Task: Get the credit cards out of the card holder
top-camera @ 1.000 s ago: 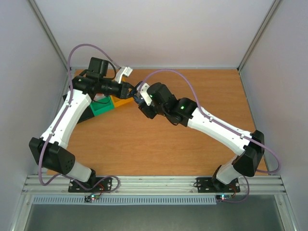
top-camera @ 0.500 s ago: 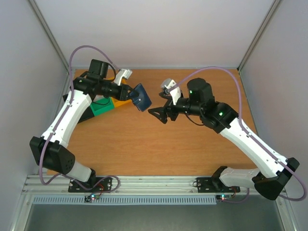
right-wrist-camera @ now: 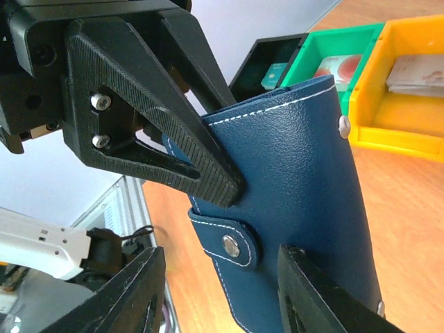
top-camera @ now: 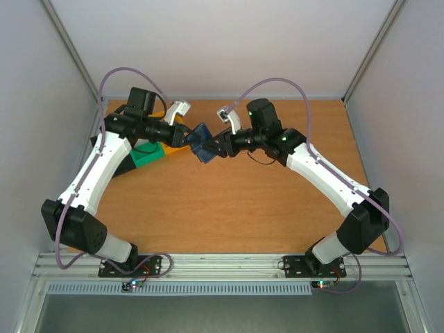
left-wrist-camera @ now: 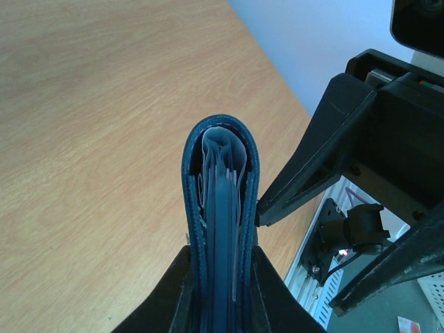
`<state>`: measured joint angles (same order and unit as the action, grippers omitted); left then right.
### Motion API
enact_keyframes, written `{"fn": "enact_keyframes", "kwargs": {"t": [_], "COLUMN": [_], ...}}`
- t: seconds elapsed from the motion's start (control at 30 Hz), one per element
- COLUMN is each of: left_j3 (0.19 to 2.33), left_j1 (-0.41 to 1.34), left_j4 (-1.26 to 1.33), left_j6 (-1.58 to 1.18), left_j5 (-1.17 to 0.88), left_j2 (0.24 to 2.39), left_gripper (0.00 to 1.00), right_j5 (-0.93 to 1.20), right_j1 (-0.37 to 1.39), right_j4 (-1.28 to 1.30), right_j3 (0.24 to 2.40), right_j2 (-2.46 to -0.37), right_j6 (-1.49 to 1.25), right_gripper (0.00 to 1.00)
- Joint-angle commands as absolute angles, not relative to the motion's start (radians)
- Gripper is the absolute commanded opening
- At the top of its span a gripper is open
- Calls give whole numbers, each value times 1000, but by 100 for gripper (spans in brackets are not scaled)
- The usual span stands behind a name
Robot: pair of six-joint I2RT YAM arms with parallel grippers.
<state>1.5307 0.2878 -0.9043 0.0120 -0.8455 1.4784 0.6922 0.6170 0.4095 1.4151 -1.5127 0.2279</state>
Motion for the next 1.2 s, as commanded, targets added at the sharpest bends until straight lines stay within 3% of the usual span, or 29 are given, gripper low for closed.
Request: {"fn": "enact_keyframes", "kwargs": {"t": [0.0, 0.33, 0.5, 0.57, 0.8, 0.83, 0.97, 1.07, 1.17], "left_j3": [1529, 1532, 1527, 1525, 1533, 1538, 1553, 1577, 1606], "left_j1": [294, 293, 294, 294, 292, 292, 289, 288, 287], "left_j4": [-861, -845, -830, -822, -802, -807, -815, -845, -891], "left_j6": [14, -20, -44, -60, -79, -75, -61, -37, 1], "left_j5": [-918, -934, -909, -904, -754, -748, -759, -770, -809], "left_j2": [1450, 1463, 1470, 1476, 1488, 1489, 1482, 1477, 1475], "left_gripper": [0, 0, 0, 0, 0, 0, 0, 0, 0], "right_j5": [782, 874, 843, 777, 832, 854, 755, 661, 633], "right_j1": [623, 657, 691, 705, 851, 861, 865, 855, 800], "right_j4": [377, 390, 400, 421, 476, 489, 508, 525, 490], "right_j3": [1424, 1462, 1483, 1490, 1499, 1496, 1417, 1337, 1265], "right_j2": [-1534, -1604, -1606, -1608, -1591, -1585, -1497, -1379, -1260], "right_j6": [182, 226, 250, 259, 417, 439, 487, 509, 468], "right_gripper": [45, 35, 14, 2, 1, 3, 50, 64, 71]}}
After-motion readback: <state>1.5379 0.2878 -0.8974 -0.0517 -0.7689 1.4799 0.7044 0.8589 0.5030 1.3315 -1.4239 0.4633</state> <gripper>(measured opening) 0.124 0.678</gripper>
